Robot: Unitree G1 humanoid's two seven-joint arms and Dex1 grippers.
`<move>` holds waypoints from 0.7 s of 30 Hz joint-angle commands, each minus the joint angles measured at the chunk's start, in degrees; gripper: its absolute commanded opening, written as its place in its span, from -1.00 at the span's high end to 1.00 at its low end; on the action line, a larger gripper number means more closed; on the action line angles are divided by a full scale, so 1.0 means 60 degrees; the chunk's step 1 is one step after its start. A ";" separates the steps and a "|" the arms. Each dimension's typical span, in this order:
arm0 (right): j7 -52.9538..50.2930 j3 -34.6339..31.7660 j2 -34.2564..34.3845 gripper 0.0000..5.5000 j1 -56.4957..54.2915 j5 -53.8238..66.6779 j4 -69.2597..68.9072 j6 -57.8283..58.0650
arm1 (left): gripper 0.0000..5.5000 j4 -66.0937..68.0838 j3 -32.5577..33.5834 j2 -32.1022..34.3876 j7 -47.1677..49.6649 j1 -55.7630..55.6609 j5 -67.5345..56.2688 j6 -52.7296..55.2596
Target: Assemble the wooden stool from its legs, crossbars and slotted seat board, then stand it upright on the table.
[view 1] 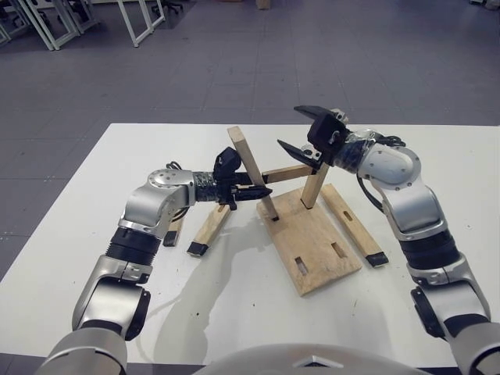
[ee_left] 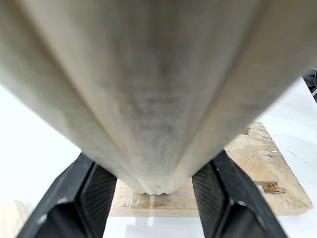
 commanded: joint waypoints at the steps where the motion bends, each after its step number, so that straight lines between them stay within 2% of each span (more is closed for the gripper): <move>1: -0.0039 0.0177 0.0160 -0.23 -0.0169 -0.0238 0.0252 -0.0160 | 0.26 0.0693 -0.1004 0.0185 -0.0163 0.0665 0.1004 0.0776; 4: -0.0320 0.0309 0.0305 -0.23 0.0053 -0.0570 -0.0198 -0.0106 | 0.26 0.0642 -0.1022 0.0186 -0.0018 0.0661 0.1108 0.0657; 10: -0.1061 0.1744 0.0103 -0.23 0.0533 -0.3115 -0.1084 -0.0267 | 0.26 0.0533 -0.0955 0.0209 0.0357 0.0713 0.1281 0.0480; 15: 0.0415 0.2922 -0.0530 -0.23 0.0809 -0.4290 -0.0193 0.0587 | 0.26 -0.0256 -0.0529 0.0192 0.0859 0.0995 0.1075 0.0372; 19: 0.1444 0.3114 -0.1178 -0.23 0.1034 -0.4391 -0.0276 0.0792 | 0.26 -0.1858 -0.0057 0.0095 0.1679 0.1811 0.0808 0.0423; 21: 0.1200 0.2778 -0.1085 -0.23 0.1159 -0.4135 -0.0485 0.0707 | 0.26 -0.2451 -0.0002 0.0016 0.2097 0.2077 0.0807 0.0642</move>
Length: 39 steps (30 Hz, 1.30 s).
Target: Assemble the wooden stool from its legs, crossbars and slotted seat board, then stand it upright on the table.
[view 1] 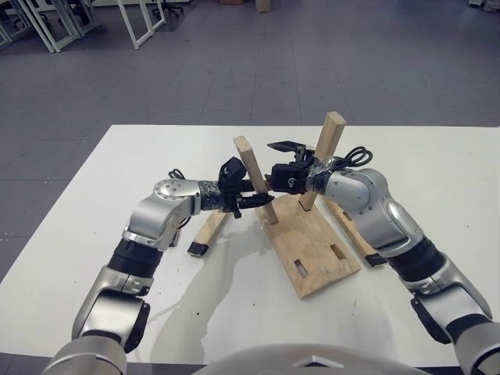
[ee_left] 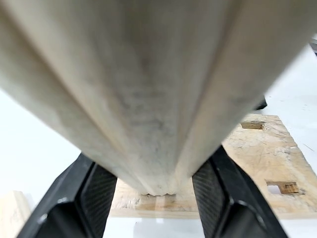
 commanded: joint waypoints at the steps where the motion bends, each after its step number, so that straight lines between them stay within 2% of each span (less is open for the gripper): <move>1: 0.0354 -0.0257 -0.0265 -0.23 0.0995 0.0313 0.0263 0.0326 | 0.26 -0.0814 -0.0163 0.0080 0.0886 0.0921 0.0607 0.0685; 5: -0.1331 -0.1978 0.0645 -0.23 0.0340 0.1308 0.0248 -0.0592 | 0.26 -0.0850 -0.0583 -0.0035 0.1215 0.0801 0.0871 0.1044; 7: -0.1629 -0.2257 0.0738 -0.23 0.0038 0.1450 0.0449 -0.0939 | 0.26 -0.0690 -0.0705 -0.0135 0.1400 0.0789 0.0902 0.1324; 13: -0.0170 -0.0949 0.0155 -0.23 0.0690 0.1089 0.0807 -0.1098 | 0.26 -0.0391 -0.0691 -0.0346 0.1537 0.0695 0.0631 0.1805; 16: 0.0102 -0.0810 -0.0018 -0.23 0.0920 0.0871 0.0725 -0.0742 | 0.26 -0.0291 -0.0656 -0.0437 0.1540 0.0529 0.0608 0.1944; 18: -0.0416 -0.1333 0.0324 -0.23 0.0789 0.1198 0.0560 -0.0691 | 0.26 -0.0227 -0.0511 -0.0545 0.1533 0.0384 0.0460 0.2040; 22: -0.1933 -0.3114 0.1285 -0.23 0.0676 0.2551 -0.0154 -0.1187 | 0.26 0.0023 -0.0121 -0.0754 0.1295 0.0038 0.0015 0.2352; 25: -0.2831 -0.4048 0.1315 -0.23 0.0826 0.2721 -0.0747 -0.1596 | 0.26 0.0216 0.0069 -0.0748 0.1159 -0.0266 -0.0047 0.2401; 32: -0.3092 -0.4365 0.0909 -0.23 0.1651 0.2655 -0.1218 -0.1751 | 0.26 0.0340 0.0208 -0.0636 0.0925 -0.0912 0.0321 0.1652; 33: -0.3086 -0.4364 0.0851 -0.23 0.1724 0.2632 -0.1233 -0.1780 | 0.12 0.0298 0.0154 -0.0590 0.0857 -0.0941 0.0452 0.1435; 38: -0.3137 -0.4724 0.0442 -0.23 0.2316 0.2643 -0.1438 -0.1826 | -0.15 -0.0098 0.0005 -0.0258 0.0707 -0.0585 0.1244 0.0255; 39: -0.3136 -0.4887 0.0313 -0.23 0.2609 0.2646 -0.1520 -0.1848 | -0.15 -0.0290 0.0117 -0.0132 0.0699 -0.0420 0.1240 0.0281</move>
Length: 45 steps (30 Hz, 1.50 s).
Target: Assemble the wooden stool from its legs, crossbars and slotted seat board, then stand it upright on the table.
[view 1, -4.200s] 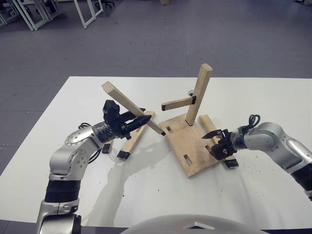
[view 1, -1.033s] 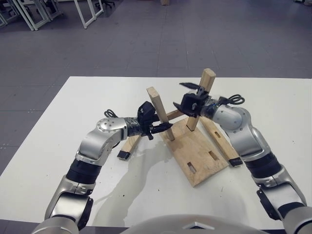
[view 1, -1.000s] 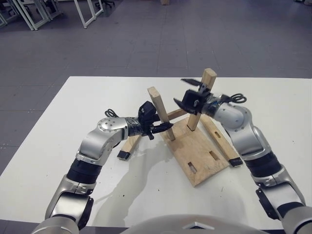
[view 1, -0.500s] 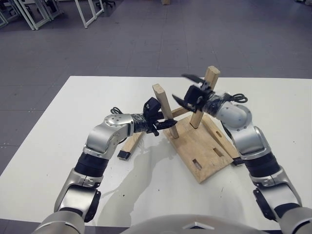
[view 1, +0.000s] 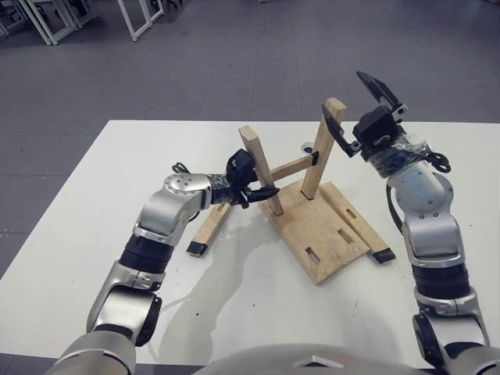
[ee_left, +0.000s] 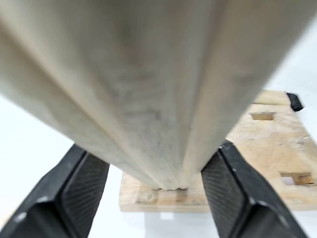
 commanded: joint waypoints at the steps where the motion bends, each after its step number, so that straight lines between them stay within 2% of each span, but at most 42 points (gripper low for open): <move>1: 0.0021 -0.0551 -0.0541 -0.23 0.0914 -0.0021 -0.0324 -0.0160 | -0.15 -0.0741 0.0166 0.0691 -0.0130 0.0662 0.0349 -0.0174; 4: 0.0216 -0.0983 -0.1077 -0.23 0.2097 0.0025 -0.0364 -0.0493 | -0.15 -0.1990 0.0581 0.1499 -0.0350 0.1767 0.0066 0.0289; 7: 0.0722 -0.0636 -0.1704 -0.23 0.3001 -0.0172 0.0247 -0.1141 | -0.15 -0.2588 0.0906 0.1599 0.0088 0.2529 0.0043 0.0612; 8: 0.1006 -0.0412 -0.1895 -0.23 0.3189 -0.0222 0.0485 -0.1225 | -0.15 -0.2470 0.0819 0.1454 0.0378 0.2567 0.0277 0.0515; 11: 0.1724 0.0226 -0.2397 -0.23 0.3372 -0.0509 0.1713 -0.1395 | -0.15 -0.0909 -0.0003 0.0105 0.1734 0.2220 0.1355 -0.0375; 15: 0.2036 0.0631 -0.2735 -0.23 0.3045 -0.0829 0.2821 -0.1819 | -0.15 0.0749 -0.0851 -0.0729 0.2139 0.1949 0.2296 -0.1172; 22: 0.2727 0.1414 -0.3211 -0.23 0.2923 -0.1234 0.3665 -0.2704 | -0.15 0.2736 -0.0631 -0.1442 0.2414 0.1065 0.2747 -0.2121; 27: 0.2886 0.1754 -0.2992 -0.23 0.2814 -0.1210 0.3439 -0.2826 | -0.15 0.3924 -0.0402 -0.1916 0.2574 0.0331 0.2892 -0.2738; 30: 0.2779 0.1526 -0.2916 -0.23 0.2677 -0.1046 0.3324 -0.2575 | -0.15 0.3272 0.0098 -0.1466 0.2900 0.0592 0.3039 -0.2582; 34: 0.2001 0.0597 -0.2176 -0.23 0.3023 -0.0164 0.2514 -0.1413 | -0.15 0.0607 0.1740 -0.0914 0.3362 0.1697 0.2392 -0.1987; 38: 0.1125 -0.0680 -0.0438 -0.23 0.3877 0.2347 0.1079 0.1129 | -0.15 -0.2408 0.3554 -0.0938 0.4025 0.3647 0.1522 -0.1356; 41: 0.0225 -0.1368 0.0123 -0.23 0.4020 0.2781 0.0788 0.2069 | -0.15 -0.3145 0.4196 -0.0633 0.3863 0.5067 0.1362 -0.1380; 45: -0.0496 -0.1899 0.0272 -0.23 0.4165 0.2688 0.0887 0.2259 | -0.15 -0.2982 0.4745 -0.0281 0.3648 0.6418 0.1473 -0.1814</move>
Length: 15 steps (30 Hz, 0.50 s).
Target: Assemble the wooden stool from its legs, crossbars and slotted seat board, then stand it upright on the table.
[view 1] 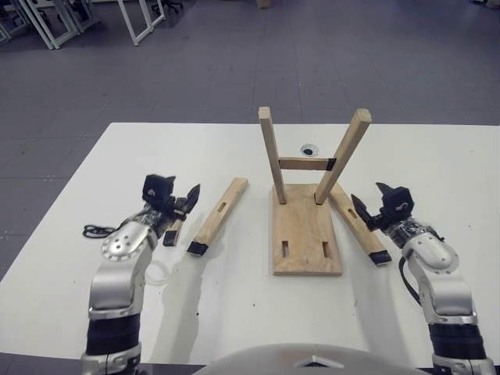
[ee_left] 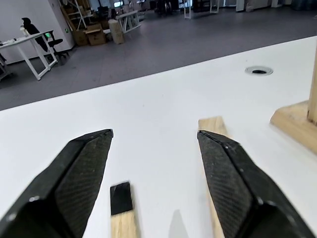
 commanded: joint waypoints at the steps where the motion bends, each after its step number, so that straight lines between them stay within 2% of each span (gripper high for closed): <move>1: -0.0533 -0.0398 0.0127 -0.23 0.0211 0.0002 -0.0052 0.0244 | -0.15 0.0137 0.0416 0.0382 -0.0189 0.1117 0.0113 -0.0383; 12: -0.0176 -0.0124 -0.0068 -0.23 -0.0175 0.0053 0.0101 0.0363 | -0.15 0.2024 0.0147 -0.0307 0.0159 0.1791 0.0134 -0.0712; 15: -0.0093 -0.0142 -0.0125 -0.23 -0.0207 0.0035 0.0153 0.0306 | 0.04 0.1974 0.0136 -0.0427 0.0329 0.1907 -0.0005 -0.0338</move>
